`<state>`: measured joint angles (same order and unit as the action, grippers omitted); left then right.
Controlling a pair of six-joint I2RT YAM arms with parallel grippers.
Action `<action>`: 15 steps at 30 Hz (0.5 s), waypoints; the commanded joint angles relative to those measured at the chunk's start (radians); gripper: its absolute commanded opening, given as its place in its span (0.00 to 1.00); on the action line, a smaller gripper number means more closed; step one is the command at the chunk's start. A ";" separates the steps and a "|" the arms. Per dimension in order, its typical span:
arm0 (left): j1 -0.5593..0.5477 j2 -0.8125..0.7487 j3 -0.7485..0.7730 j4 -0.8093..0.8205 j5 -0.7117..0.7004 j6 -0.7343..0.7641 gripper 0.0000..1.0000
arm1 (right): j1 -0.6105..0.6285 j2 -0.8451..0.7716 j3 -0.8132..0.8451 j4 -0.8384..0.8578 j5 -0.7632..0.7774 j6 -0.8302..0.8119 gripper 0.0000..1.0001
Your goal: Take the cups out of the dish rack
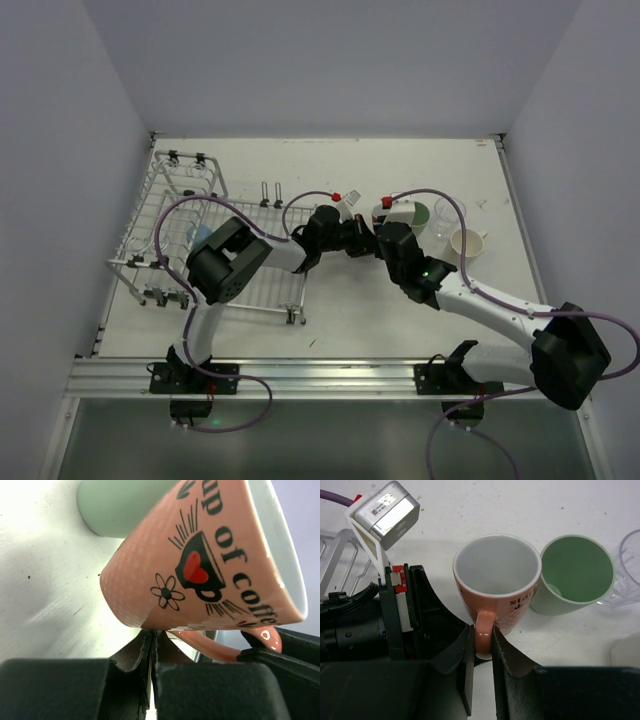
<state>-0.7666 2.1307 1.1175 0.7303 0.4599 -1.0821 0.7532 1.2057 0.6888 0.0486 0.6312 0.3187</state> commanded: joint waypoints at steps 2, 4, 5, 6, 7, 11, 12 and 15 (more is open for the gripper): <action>0.012 0.037 0.034 -0.038 -0.036 0.005 0.00 | 0.011 0.006 -0.021 0.033 -0.064 0.013 0.00; 0.012 0.031 0.033 -0.060 -0.046 0.011 0.00 | 0.011 0.015 -0.029 0.031 -0.068 0.013 0.00; 0.012 0.028 0.031 -0.066 -0.047 0.017 0.00 | 0.011 0.018 -0.032 0.027 -0.071 0.017 0.00; 0.012 0.026 0.030 -0.072 -0.049 0.019 0.00 | 0.011 0.022 -0.032 0.023 -0.074 0.020 0.00; 0.012 0.025 0.030 -0.084 -0.056 0.021 0.00 | 0.011 0.031 -0.032 0.020 -0.074 0.023 0.00; 0.012 0.028 0.031 -0.094 -0.056 0.022 0.00 | 0.011 0.052 -0.032 0.007 -0.087 0.049 0.00; 0.012 0.028 0.034 -0.095 -0.056 0.022 0.00 | 0.011 0.057 -0.035 0.008 -0.087 0.052 0.00; 0.012 0.026 0.038 -0.103 -0.058 0.024 0.00 | 0.011 0.061 -0.043 0.010 -0.090 0.069 0.00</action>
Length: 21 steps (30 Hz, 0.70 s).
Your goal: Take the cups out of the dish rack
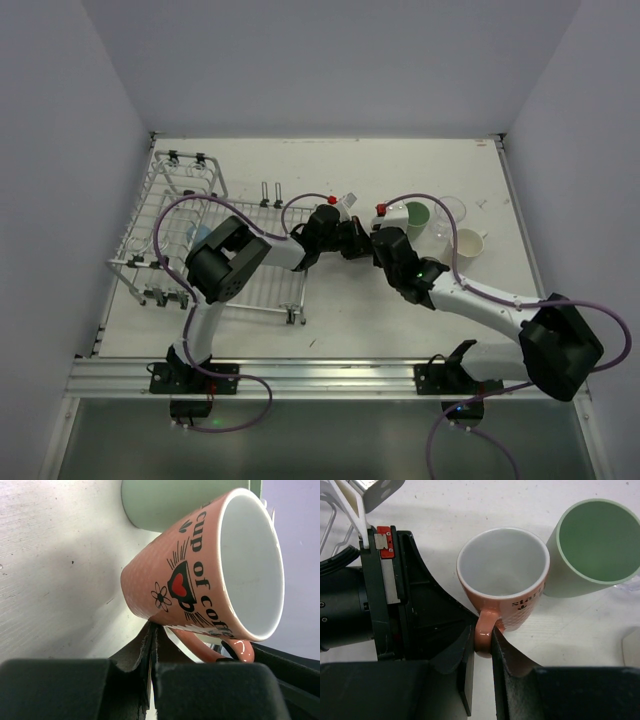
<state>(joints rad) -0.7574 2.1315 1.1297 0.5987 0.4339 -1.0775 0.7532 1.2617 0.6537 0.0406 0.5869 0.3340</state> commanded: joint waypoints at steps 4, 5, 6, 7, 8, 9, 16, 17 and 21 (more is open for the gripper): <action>0.003 0.024 0.036 0.016 -0.037 0.025 0.00 | 0.011 0.021 0.000 -0.001 -0.032 0.083 0.00; 0.003 0.022 0.036 0.013 -0.038 0.028 0.00 | 0.012 0.025 0.001 -0.010 -0.029 0.098 0.00; 0.003 0.021 0.036 0.013 -0.041 0.030 0.00 | 0.012 0.030 -0.005 -0.005 -0.030 0.102 0.00; 0.003 0.019 0.036 0.010 -0.043 0.031 0.00 | 0.012 0.031 -0.009 -0.002 -0.029 0.108 0.00; 0.003 0.019 0.035 0.007 -0.043 0.033 0.00 | 0.012 0.034 -0.011 0.001 -0.024 0.120 0.00; 0.003 0.019 0.035 0.007 -0.043 0.034 0.00 | 0.012 0.041 -0.014 0.001 -0.021 0.126 0.00; 0.003 0.016 0.031 0.004 -0.046 0.036 0.00 | 0.015 0.067 -0.020 -0.002 0.011 0.181 0.00; 0.003 0.013 0.031 0.001 -0.047 0.040 0.00 | 0.017 0.070 -0.017 -0.011 0.011 0.198 0.00; 0.004 0.007 0.024 0.000 -0.049 0.044 0.00 | 0.029 0.085 -0.037 -0.015 0.034 0.252 0.00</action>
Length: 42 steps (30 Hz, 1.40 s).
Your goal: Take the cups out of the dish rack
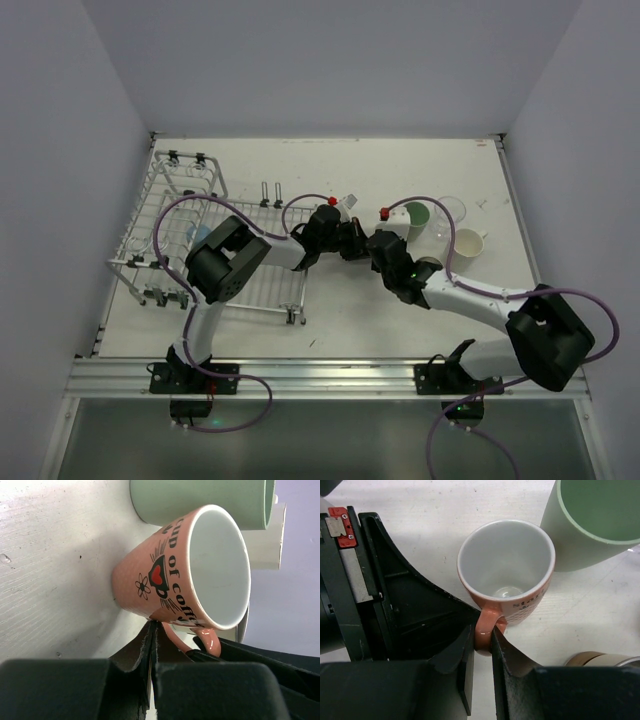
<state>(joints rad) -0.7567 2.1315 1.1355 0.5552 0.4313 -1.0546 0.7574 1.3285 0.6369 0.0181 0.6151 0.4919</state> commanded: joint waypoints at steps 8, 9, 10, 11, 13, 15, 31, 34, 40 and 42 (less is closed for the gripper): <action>0.007 -0.016 -0.005 0.040 -0.046 0.030 0.00 | 0.091 0.012 -0.046 -0.015 0.089 0.194 0.00; 0.008 -0.019 -0.008 0.037 -0.046 0.031 0.00 | 0.097 0.018 -0.045 -0.015 0.100 0.200 0.01; 0.008 -0.024 -0.010 0.034 -0.048 0.031 0.00 | 0.100 0.018 -0.043 -0.015 0.116 0.212 0.07; 0.008 -0.025 -0.013 0.031 -0.048 0.034 0.00 | 0.102 0.021 -0.042 -0.045 0.120 0.221 0.10; 0.008 -0.034 -0.017 0.023 -0.049 0.036 0.00 | 0.102 0.023 -0.037 -0.056 0.127 0.238 0.17; 0.010 -0.044 -0.029 0.009 -0.055 0.041 0.00 | 0.103 0.023 -0.036 -0.073 0.132 0.250 0.22; 0.007 -0.157 -0.020 -0.186 -0.140 0.176 0.37 | 0.102 -0.028 -0.043 -0.121 0.167 0.290 0.58; 0.002 -0.182 -0.019 -0.213 -0.155 0.195 0.41 | 0.102 -0.049 -0.033 -0.142 0.173 0.290 0.60; -0.001 -0.251 -0.013 -0.299 -0.215 0.252 0.47 | 0.120 -0.112 -0.025 -0.171 0.181 0.280 0.61; -0.003 -0.274 -0.022 -0.333 -0.238 0.263 0.49 | 0.138 -0.129 -0.019 -0.194 0.190 0.278 0.62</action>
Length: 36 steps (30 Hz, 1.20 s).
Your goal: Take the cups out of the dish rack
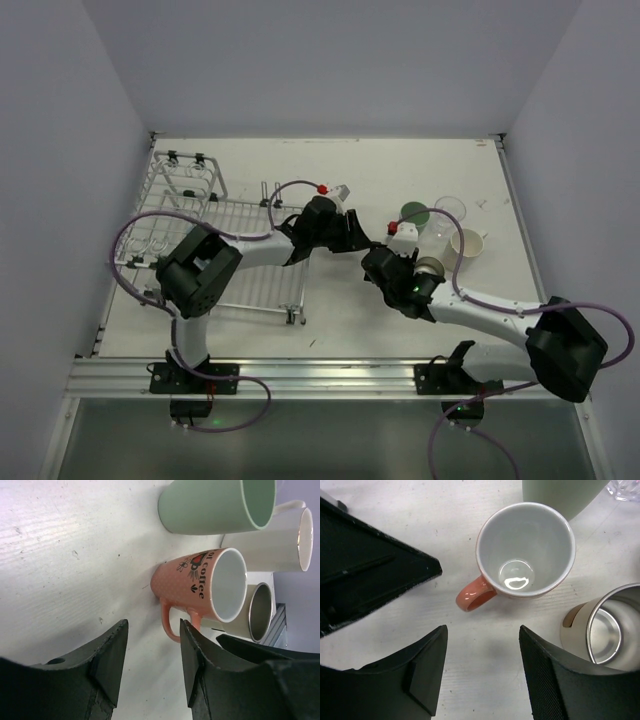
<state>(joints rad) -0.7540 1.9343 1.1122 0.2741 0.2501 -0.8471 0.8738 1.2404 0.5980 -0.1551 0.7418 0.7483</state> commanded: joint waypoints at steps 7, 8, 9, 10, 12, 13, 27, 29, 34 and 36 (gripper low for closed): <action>-0.010 -0.249 -0.067 -0.136 -0.118 0.101 0.53 | 0.094 -0.117 0.042 -0.113 0.057 0.054 0.63; -0.011 -0.277 -0.078 -0.148 -0.124 0.106 0.54 | 0.103 -0.128 0.051 -0.124 0.057 0.060 0.63; -0.013 -0.334 -0.089 -0.160 -0.144 0.109 0.54 | 0.112 -0.134 0.057 -0.138 0.060 0.063 0.64; -0.013 -0.360 -0.095 -0.176 -0.155 0.124 0.55 | 0.129 -0.137 0.063 -0.167 0.060 0.071 0.64; -0.016 -0.411 -0.072 -0.266 -0.198 0.150 0.56 | 0.143 -0.151 0.089 -0.188 0.059 0.066 0.64; -0.019 -0.458 -0.055 -0.321 -0.221 0.192 0.56 | 0.151 -0.156 0.098 -0.210 0.053 0.060 0.65; -0.094 -0.595 0.084 -0.656 -0.741 0.437 0.84 | 0.156 -0.225 0.229 -0.340 -0.018 -0.026 0.68; -0.131 -0.578 0.089 -0.653 -0.785 0.465 0.84 | 0.154 -0.234 0.226 -0.353 -0.022 -0.020 0.69; -0.235 -0.511 0.103 -0.618 -0.883 0.612 0.85 | 0.154 -0.248 0.238 -0.385 -0.010 -0.012 0.69; -0.275 -0.489 0.110 -0.587 -0.913 0.640 0.86 | 0.154 -0.225 0.284 -0.434 0.004 0.009 0.69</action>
<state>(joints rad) -0.9802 1.4261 1.1873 -0.3584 -0.5400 -0.3206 1.0229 1.0096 0.7986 -0.5240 0.7151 0.7265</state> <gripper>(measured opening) 0.856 0.691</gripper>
